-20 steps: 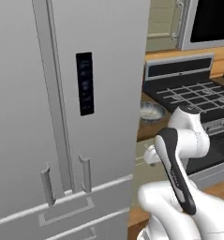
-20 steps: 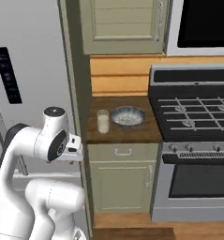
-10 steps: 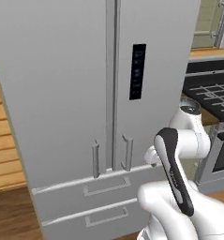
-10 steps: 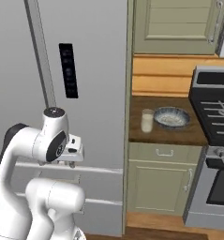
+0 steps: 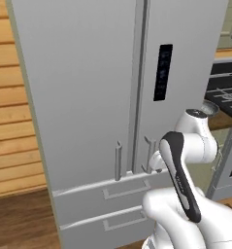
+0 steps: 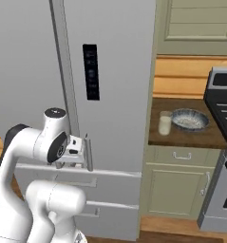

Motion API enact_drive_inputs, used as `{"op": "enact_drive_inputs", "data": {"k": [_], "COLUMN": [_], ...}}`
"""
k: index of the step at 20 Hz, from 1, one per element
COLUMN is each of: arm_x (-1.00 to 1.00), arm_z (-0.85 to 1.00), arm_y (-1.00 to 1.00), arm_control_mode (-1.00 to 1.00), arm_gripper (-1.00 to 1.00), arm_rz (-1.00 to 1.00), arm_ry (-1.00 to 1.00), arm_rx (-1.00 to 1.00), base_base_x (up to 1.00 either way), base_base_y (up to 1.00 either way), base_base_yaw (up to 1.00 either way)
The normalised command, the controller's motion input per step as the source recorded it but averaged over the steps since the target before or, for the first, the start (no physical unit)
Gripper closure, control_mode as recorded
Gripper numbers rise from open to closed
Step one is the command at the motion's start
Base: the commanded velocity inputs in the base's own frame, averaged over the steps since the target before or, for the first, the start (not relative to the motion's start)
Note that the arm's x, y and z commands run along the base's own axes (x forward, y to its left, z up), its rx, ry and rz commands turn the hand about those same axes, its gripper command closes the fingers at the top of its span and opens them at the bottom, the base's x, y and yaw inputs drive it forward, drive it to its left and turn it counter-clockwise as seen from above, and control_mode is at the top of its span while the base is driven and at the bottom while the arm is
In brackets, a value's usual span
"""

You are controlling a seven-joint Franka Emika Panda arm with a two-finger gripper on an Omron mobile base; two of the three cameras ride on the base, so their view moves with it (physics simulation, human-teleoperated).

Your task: Grab a lemon wedge from the fridge and one ice cube from the ice bowl, and put them in the glass of lemonade.

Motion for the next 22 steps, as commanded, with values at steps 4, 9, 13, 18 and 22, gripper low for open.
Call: {"op": "enact_drive_inputs", "data": {"k": [4,9,13,18,22], "arm_x": [0.00,0.00,0.00,0.00,0.00], "arm_z": [0.00,0.00,0.00,0.00,0.00], "arm_y": [0.00,0.00,0.00,0.00,0.00], "arm_control_mode": [1.00,1.00,1.00,1.00,1.00], "arm_gripper": [-1.00,-1.00,-1.00,-1.00,-1.00], "arm_rz": [0.00,0.00,0.00,0.00,0.00], "arm_ry": [0.00,0.00,0.00,0.00,0.00], "arm_rx": [0.00,0.00,0.00,0.00,0.00], "base_base_x": [-0.40,-0.98,-0.95,-0.61,0.00], "base_base_y": [-0.04,-0.02,0.00,0.01,0.00], "base_base_yaw": [0.00,0.03,0.05,0.06,0.00]}}
